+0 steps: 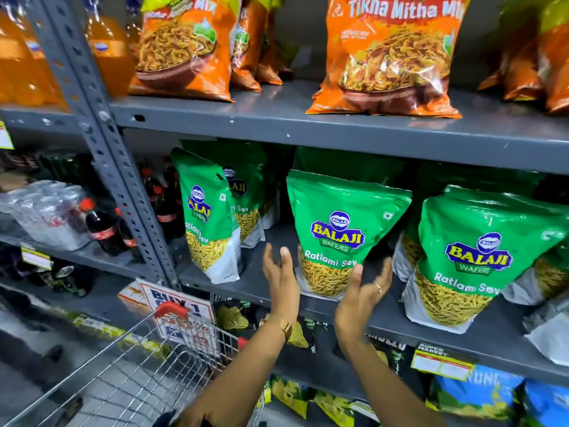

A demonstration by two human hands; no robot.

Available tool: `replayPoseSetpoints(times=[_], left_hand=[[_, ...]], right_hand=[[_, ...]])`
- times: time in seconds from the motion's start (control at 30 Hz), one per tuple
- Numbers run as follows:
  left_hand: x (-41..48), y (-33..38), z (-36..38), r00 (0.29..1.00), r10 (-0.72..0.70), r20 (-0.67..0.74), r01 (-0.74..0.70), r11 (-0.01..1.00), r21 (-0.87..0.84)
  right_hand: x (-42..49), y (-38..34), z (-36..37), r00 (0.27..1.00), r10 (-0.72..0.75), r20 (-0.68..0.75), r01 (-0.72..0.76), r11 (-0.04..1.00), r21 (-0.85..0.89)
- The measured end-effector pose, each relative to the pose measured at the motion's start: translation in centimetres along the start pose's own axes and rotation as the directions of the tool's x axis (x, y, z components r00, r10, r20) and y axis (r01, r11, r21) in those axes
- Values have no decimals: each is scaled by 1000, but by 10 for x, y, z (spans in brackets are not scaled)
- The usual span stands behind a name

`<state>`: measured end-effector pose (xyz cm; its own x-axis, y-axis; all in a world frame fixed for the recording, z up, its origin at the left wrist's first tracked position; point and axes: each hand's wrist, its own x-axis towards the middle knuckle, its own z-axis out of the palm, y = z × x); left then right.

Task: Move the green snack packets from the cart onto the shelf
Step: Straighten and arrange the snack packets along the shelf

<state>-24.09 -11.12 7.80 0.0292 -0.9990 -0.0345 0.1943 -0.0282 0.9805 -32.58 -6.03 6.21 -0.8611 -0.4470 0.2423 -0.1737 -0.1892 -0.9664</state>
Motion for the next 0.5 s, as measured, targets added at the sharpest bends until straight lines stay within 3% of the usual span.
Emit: replayPoseSetpoints(times=[0.1,0.2,0.27,0.37,0.5], left_hand=[[-9,6,-32,949,227,-218,-220,974,55],[2,16,-67,856,350,-381,-327,937,126],[19,23,-92,851,340,-400,-320,940,119],[51,27,-129,891,269,-365,-232,962,143],[90,26,-161,969,183,-165,-142,962,234]], right_hand=[[-43,2,-1,974,-156,163,175,978,-110],[-96,10,3,832,-253,494,342,935,-97],[-119,10,15,765,-156,625,237,970,-48],[-123,5,47,716,42,696,-16,999,-43],[-106,-6,109,695,171,698,-168,983,-74]])
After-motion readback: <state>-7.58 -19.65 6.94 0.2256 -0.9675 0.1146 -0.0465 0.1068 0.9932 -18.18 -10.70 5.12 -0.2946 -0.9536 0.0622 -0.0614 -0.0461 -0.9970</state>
